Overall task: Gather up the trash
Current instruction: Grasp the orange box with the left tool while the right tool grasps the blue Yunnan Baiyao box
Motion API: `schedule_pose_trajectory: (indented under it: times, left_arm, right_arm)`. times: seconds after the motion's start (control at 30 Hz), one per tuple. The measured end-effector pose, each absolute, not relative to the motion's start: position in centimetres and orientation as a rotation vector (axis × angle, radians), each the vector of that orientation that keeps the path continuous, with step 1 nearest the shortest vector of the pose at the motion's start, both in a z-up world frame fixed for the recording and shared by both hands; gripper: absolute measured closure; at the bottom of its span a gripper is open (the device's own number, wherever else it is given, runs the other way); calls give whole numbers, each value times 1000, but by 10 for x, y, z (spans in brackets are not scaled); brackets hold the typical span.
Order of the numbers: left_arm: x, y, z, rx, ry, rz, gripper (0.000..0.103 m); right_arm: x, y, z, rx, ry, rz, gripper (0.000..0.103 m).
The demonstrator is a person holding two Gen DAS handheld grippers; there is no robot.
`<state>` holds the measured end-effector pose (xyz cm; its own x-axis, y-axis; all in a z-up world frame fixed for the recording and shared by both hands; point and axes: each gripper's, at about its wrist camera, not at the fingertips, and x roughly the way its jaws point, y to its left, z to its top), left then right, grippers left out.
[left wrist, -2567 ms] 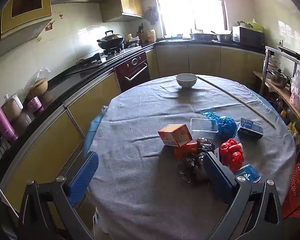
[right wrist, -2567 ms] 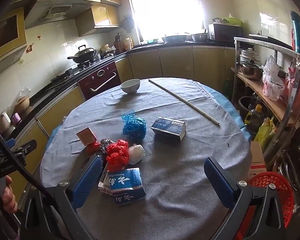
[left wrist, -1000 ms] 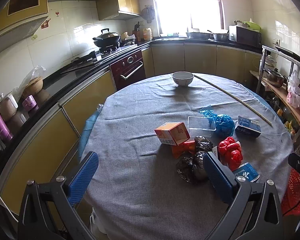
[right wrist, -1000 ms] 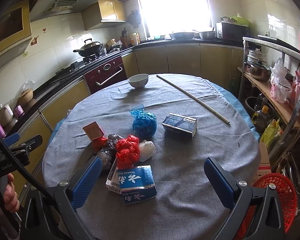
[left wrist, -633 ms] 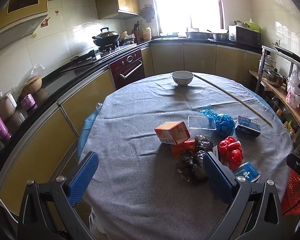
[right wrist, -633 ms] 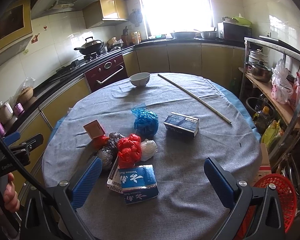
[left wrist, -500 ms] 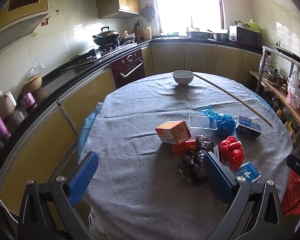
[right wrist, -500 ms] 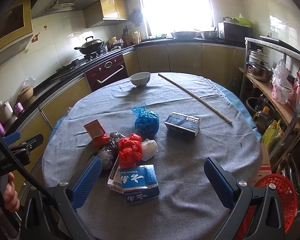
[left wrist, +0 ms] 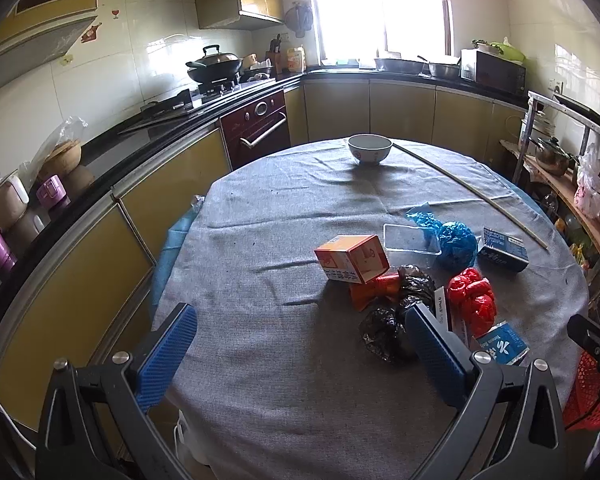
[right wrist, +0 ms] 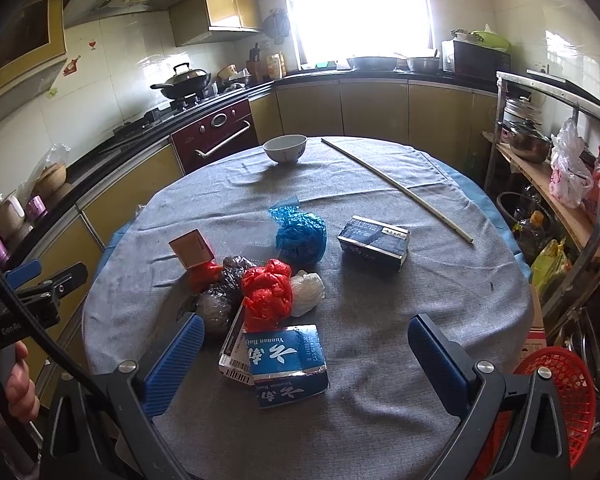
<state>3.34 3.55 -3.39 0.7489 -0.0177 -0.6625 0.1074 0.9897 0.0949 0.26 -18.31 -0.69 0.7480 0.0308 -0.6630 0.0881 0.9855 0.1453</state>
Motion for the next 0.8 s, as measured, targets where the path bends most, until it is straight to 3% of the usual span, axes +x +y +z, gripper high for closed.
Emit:
schedule_pose_trajectory:
  times: [0.6,0.8]
  left_arm:
    - [83,32,-96,121,929,-249,0]
    - [131,27,-102,95,977,-270,0]
  right_arm:
    - [51,-182,-92,316,944,129,6]
    - [67,-169,-110,270,1013,137,21]
